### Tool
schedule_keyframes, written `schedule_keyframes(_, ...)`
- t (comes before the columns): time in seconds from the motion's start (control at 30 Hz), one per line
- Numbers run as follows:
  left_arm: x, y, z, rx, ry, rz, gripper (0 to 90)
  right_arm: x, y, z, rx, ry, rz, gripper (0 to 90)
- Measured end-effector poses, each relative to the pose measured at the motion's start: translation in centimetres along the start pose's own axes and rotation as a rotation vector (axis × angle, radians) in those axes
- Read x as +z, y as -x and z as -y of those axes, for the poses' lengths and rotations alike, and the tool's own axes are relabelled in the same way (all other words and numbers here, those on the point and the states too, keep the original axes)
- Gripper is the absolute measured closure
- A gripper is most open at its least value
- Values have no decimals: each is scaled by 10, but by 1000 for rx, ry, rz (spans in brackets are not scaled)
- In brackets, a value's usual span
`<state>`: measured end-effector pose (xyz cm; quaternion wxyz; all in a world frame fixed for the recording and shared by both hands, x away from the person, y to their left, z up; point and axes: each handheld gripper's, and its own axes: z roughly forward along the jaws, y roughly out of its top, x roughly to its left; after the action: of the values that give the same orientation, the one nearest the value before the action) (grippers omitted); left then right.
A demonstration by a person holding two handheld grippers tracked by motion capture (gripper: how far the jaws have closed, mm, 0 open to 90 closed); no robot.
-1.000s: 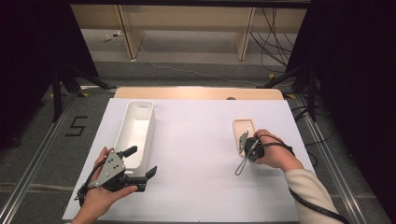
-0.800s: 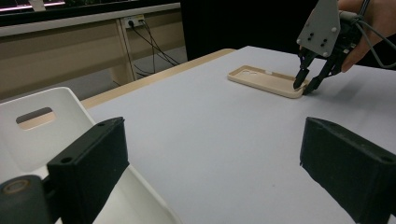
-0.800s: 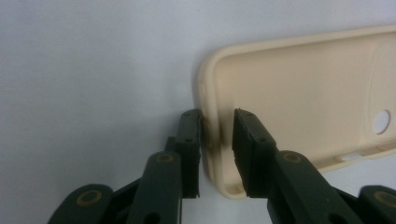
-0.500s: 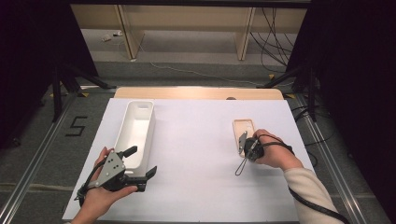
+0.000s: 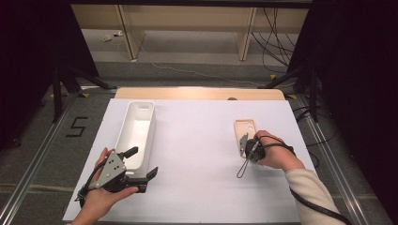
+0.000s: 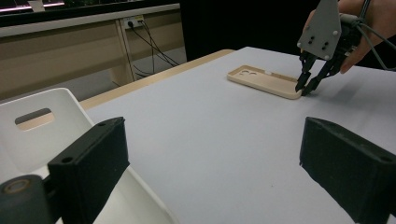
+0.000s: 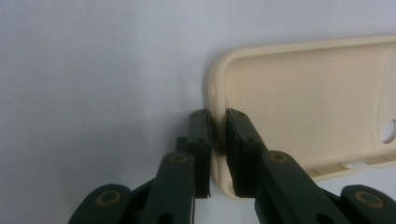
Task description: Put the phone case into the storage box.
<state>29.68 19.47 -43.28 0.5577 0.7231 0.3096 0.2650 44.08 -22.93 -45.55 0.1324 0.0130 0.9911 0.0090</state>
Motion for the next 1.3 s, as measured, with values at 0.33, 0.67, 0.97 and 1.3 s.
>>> schedule_keyframes(0.33,0,0,0,0,1,0,75,0,-1,0,-7,3,5,826)
schedule_keyframes(0.67,0,0,0,-1,1,0,75,0,-1,0,-21,3,21,849)
schedule_keyframes(0.97,0,0,0,-1,1,1,75,0,-2,1,-26,6,45,861)
schedule_keyframes(1.3,0,0,0,-4,4,1,77,-8,-2,1,-20,41,65,877)
